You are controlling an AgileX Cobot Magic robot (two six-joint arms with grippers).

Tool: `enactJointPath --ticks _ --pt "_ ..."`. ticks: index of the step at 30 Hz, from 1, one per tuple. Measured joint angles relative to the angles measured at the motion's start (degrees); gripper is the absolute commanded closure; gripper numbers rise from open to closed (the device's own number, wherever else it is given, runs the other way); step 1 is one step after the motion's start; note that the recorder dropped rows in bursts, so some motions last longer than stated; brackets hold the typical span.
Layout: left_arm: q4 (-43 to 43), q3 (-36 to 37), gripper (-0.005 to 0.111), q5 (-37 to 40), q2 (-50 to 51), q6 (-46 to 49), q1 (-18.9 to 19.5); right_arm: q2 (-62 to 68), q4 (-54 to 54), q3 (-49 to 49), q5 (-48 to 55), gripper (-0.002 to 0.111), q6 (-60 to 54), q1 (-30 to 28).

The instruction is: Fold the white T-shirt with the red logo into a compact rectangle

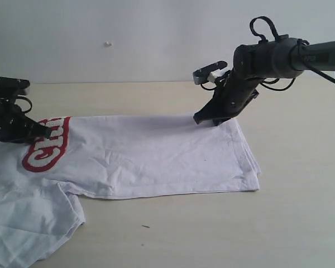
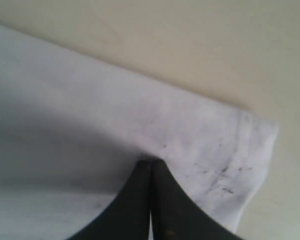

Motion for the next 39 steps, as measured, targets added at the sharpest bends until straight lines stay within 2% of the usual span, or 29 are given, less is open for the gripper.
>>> enactJointPath --ticks 5,12,20,25,35,39 --pt "-0.43 -0.8 0.107 -3.85 2.57 -0.13 3.28 1.78 -5.78 -2.28 -1.22 0.108 4.84 0.0" --pt "-1.34 -1.36 0.107 -8.22 3.9 -0.13 7.64 2.23 -7.16 -2.87 -1.34 0.108 5.47 -2.45" --pt "-1.34 -1.48 0.107 -7.92 3.9 -0.13 7.49 2.23 -6.72 -2.87 -1.23 0.108 5.7 -3.0" --pt "-1.12 -1.48 0.107 -3.92 2.06 1.29 6.29 2.23 -6.94 -3.08 0.01 0.108 5.82 -3.82" --pt "-0.9 -1.35 0.107 3.47 -9.14 3.74 5.79 1.99 -7.66 -3.42 4.4 0.108 6.79 -6.18" --pt "-0.9 0.84 0.107 4.88 -13.14 5.55 5.79 0.74 -7.54 -3.04 7.4 0.108 6.79 -6.3"
